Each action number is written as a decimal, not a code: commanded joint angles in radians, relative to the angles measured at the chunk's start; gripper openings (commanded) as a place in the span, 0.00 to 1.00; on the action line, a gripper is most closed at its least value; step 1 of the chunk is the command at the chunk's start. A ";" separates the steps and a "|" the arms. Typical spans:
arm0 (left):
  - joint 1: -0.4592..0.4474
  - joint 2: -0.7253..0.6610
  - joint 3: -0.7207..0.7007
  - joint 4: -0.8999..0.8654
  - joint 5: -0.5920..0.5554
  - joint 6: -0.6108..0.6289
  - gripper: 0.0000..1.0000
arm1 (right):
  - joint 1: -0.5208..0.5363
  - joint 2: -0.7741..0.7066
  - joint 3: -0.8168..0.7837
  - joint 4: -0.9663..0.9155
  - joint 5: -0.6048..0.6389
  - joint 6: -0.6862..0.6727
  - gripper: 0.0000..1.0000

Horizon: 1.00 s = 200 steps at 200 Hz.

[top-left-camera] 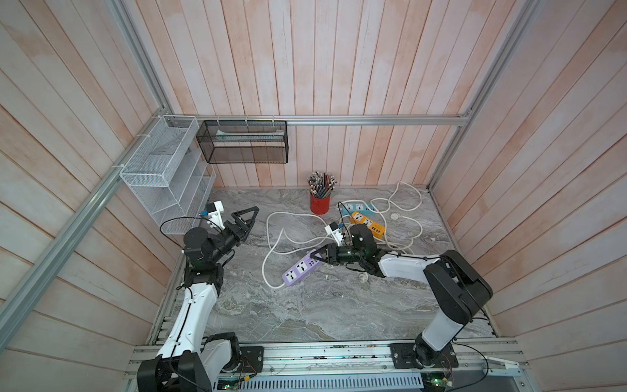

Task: Unwrap the cord wrapped around the power strip
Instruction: Place the power strip at the center of the board.

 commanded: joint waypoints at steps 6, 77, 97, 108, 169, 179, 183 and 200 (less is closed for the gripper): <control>0.011 -0.017 0.030 -0.006 -0.002 0.026 1.00 | 0.030 0.102 0.037 0.123 0.019 0.011 0.00; 0.022 -0.011 0.027 0.015 0.006 0.023 1.00 | 0.065 0.252 0.140 0.185 0.125 0.001 0.10; 0.022 -0.010 0.024 0.021 0.006 0.019 1.00 | 0.068 0.279 0.171 0.157 0.167 -0.026 0.22; 0.022 -0.012 0.024 0.020 0.007 0.019 1.00 | 0.068 0.287 0.182 0.134 0.187 -0.043 0.32; 0.026 -0.017 0.019 0.015 0.003 0.020 1.00 | 0.076 0.267 0.157 0.036 0.256 -0.116 0.61; 0.027 -0.014 0.016 0.026 0.005 0.013 1.00 | 0.077 0.256 0.146 0.024 0.269 -0.125 0.62; 0.027 -0.012 0.017 0.028 0.005 0.011 1.00 | 0.079 0.252 0.143 0.017 0.274 -0.130 0.62; 0.027 -0.009 0.017 0.033 0.005 0.006 1.00 | 0.082 0.234 0.132 -0.024 0.302 -0.155 0.65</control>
